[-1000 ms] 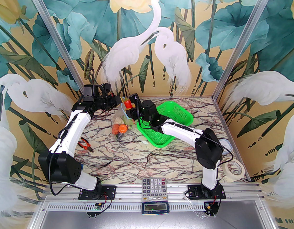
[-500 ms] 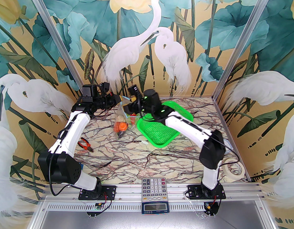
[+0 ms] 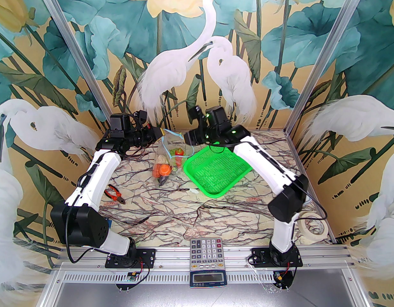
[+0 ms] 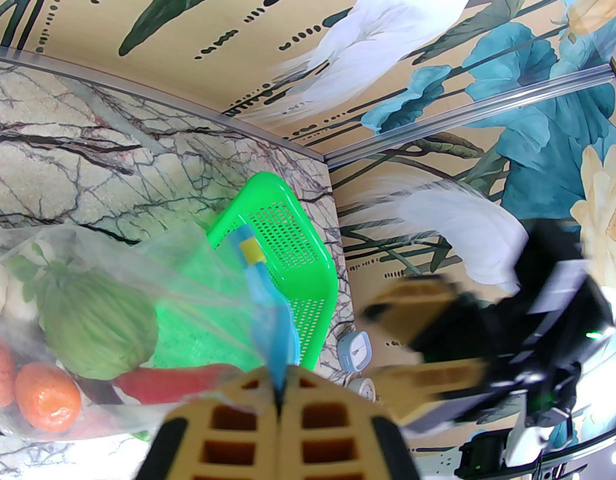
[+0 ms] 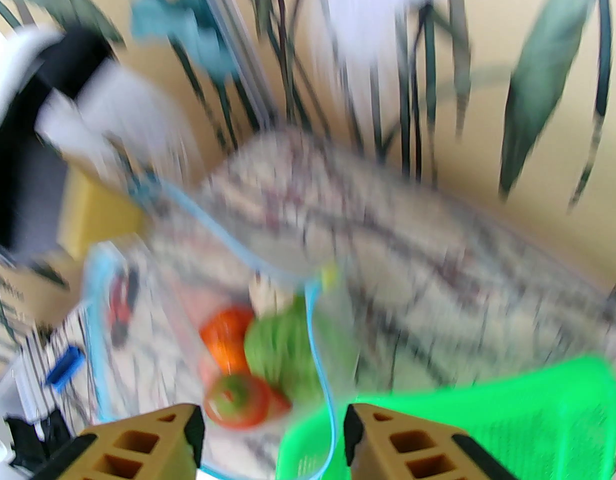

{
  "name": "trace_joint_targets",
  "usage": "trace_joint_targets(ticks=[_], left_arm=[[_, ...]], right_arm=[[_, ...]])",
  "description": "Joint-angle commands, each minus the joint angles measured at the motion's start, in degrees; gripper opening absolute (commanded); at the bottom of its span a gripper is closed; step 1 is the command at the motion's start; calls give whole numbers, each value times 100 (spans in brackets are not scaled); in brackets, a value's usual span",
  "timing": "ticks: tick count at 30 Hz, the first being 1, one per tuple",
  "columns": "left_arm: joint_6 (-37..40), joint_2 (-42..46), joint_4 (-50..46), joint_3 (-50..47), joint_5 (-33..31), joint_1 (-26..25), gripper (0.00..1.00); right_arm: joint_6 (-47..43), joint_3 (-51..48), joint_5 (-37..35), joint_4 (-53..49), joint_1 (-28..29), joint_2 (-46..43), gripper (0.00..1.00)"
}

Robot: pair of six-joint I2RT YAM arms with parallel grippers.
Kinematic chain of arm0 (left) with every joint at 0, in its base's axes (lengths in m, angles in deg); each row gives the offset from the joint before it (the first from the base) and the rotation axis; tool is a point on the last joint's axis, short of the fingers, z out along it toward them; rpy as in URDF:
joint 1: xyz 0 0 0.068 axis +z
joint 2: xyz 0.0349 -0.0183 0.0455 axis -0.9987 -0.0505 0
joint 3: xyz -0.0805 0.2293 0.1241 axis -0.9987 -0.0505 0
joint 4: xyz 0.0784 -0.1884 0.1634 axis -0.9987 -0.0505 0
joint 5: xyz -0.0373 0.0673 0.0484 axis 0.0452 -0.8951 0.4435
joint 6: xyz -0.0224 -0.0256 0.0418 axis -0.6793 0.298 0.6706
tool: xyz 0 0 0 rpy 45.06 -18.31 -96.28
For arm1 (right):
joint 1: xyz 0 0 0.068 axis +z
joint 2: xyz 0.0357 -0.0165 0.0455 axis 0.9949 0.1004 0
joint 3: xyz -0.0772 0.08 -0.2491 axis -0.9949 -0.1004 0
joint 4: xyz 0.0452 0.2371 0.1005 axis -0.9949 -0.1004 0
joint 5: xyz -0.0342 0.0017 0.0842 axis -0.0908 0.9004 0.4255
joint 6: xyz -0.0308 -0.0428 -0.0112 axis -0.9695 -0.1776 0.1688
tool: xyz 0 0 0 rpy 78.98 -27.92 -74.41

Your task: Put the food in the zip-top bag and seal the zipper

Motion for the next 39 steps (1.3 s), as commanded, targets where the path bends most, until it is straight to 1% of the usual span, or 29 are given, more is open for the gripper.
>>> trace_joint_targets(ticks=[1,5,6,8,10,12,15,19,22,29,31,35,39], left_arm=[[36,227,205,-30,218,26,2],[68,253,170,-41,221,25,2],[83,255,145,-35,222,26,2],[133,262,77,-41,204,22,2],[187,254,-1,-45,197,27,3],[285,239,-134,-33,187,28,3],[525,152,-492,87,132,25,3],[882,-18,-1123,395,102,26,3],[1051,-84,-1421,603,137,26,4],[1229,-135,-1785,886,631,9,5],[1346,-125,-1946,895,654,-24,5],[1603,-127,-2295,890,573,-79,10],[1808,-95,-2479,855,425,-102,18]], right_arm=[[123,237,-1,-676,-34,202,54],[256,254,-17,-749,-92,352,53],[269,269,46,-754,-98,381,51],[317,297,172,-747,-103,446,42],[380,336,308,-733,-98,494,27],[484,350,428,-693,-94,500,14],[656,352,730,-548,-83,452,4],[1096,485,1353,-196,-44,401,2],[1446,823,1607,-5,48,452,2],[2115,1775,1877,134,200,990,2],[2322,1941,1925,264,239,1138,2],[2534,2119,1846,336,262,1330,2],[2605,2145,1740,331,263,1451,2]])
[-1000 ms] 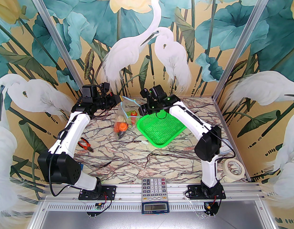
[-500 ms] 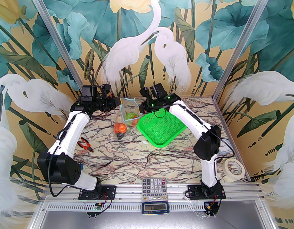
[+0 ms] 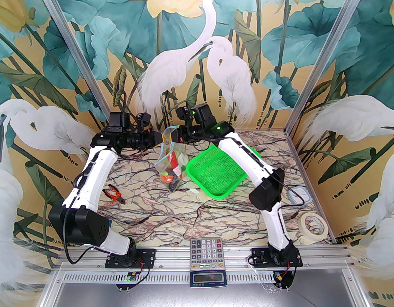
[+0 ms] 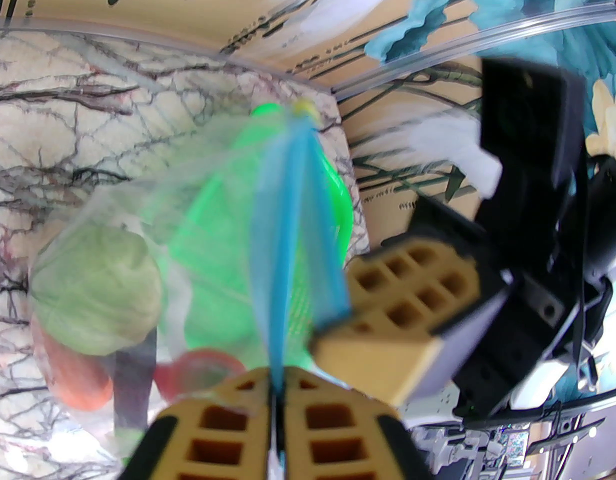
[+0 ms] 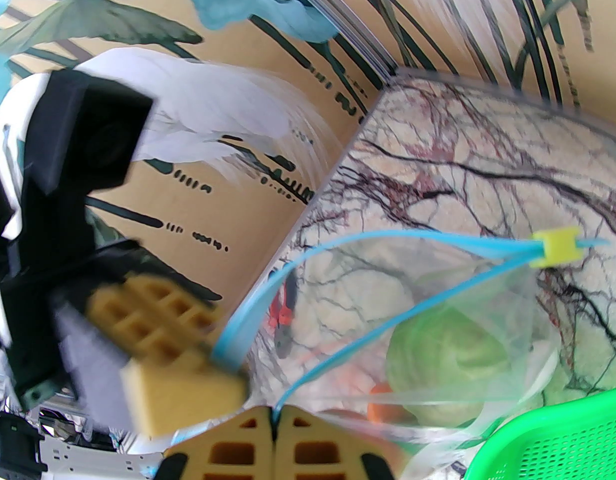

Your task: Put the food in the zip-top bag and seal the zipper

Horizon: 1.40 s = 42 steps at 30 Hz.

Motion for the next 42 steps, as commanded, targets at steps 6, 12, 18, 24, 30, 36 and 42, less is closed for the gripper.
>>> trace_joint_targets(ticks=[6,12,18,24,30,36,42], left_arm=[[749,208,-416,51,-791,-46,31],[1152,544,-517,22,-1215,-64,40],[1609,735,-995,87,-1829,-336,48],[1931,598,-1729,294,-2715,-712,47],[1977,589,-2028,295,-3126,-888,47],[2023,415,-2199,242,-3350,-1191,48],[2042,397,-2121,331,-3489,-1444,49]], right_arm=[[302,209,-123,302,15,141,2],[346,233,-209,272,-30,200,2],[379,521,-152,130,-49,394,2],[408,582,-137,154,-47,441,2],[394,584,-136,124,-48,450,2],[425,595,-133,145,-58,489,2],[428,653,-124,111,-65,535,2]])
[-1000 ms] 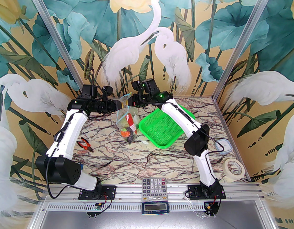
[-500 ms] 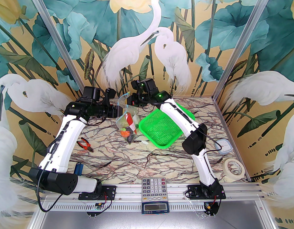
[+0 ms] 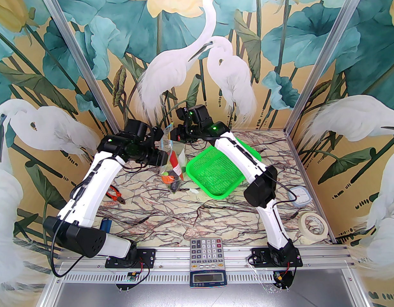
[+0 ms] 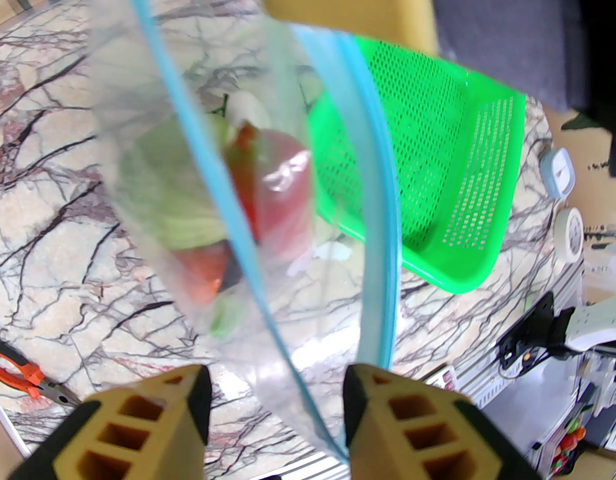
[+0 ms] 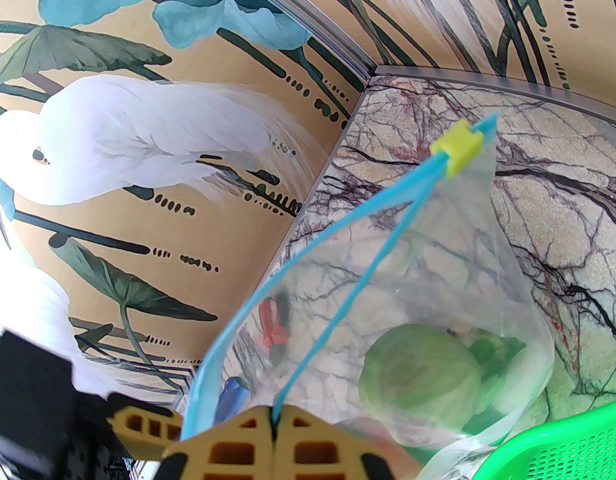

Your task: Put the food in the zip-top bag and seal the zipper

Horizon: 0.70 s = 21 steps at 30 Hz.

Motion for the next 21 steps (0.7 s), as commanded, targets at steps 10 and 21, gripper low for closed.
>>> trace_joint_targets(ticks=[10,21], left_arm=[[93,118,-152,433,-517,-59,52],[-112,269,23,374,-480,-68,52]], right_arm=[[91,272,31,-50,-45,173,2],[126,310,129,-39,-63,234,3]])
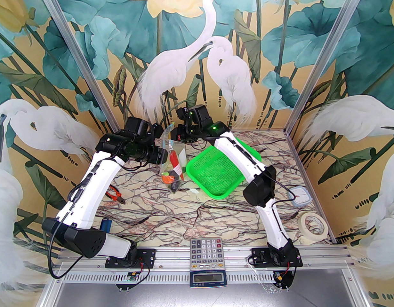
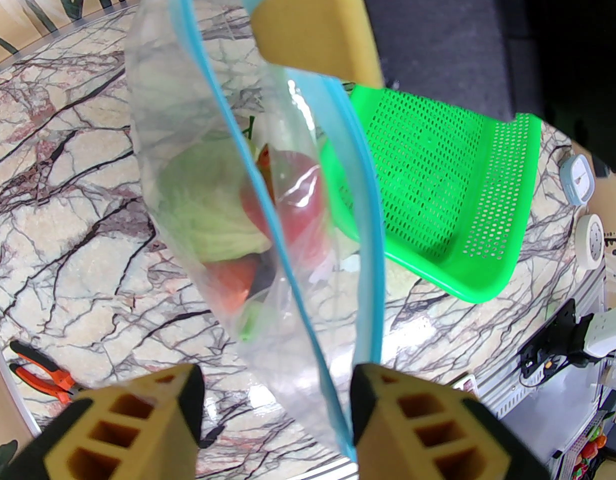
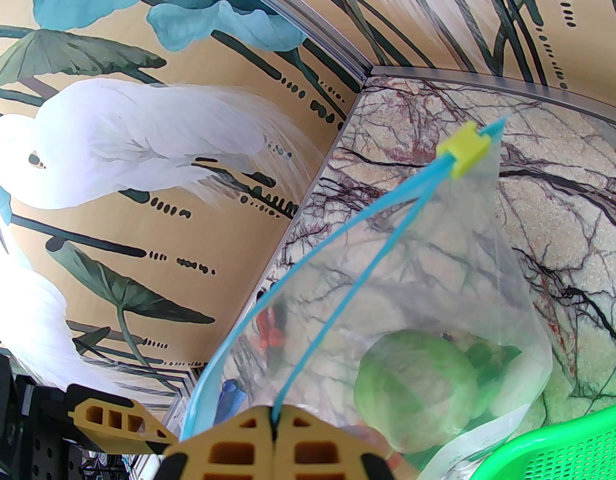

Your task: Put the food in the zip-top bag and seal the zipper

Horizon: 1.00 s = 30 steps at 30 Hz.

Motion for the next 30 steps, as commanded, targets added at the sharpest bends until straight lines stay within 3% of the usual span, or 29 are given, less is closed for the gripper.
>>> trace_joint_targets(ticks=[1,6,12,19,30], left_arm=[[-118,282,135,41,-78,-26,52],[-171,491,373,35,-347,-22,52],[-238,466,409,-112,109,-23,51],[-236,301,306,-286,178,-116,50],[-2,-237,-21,56,-359,-481,49]], right_arm=[[125,212,118,-23,-30,150,3],[138,229,149,2,-38,167,2],[149,386,204,-33,-43,248,3],[222,543,238,-10,-73,349,3],[324,556,281,96,-97,396,3]])
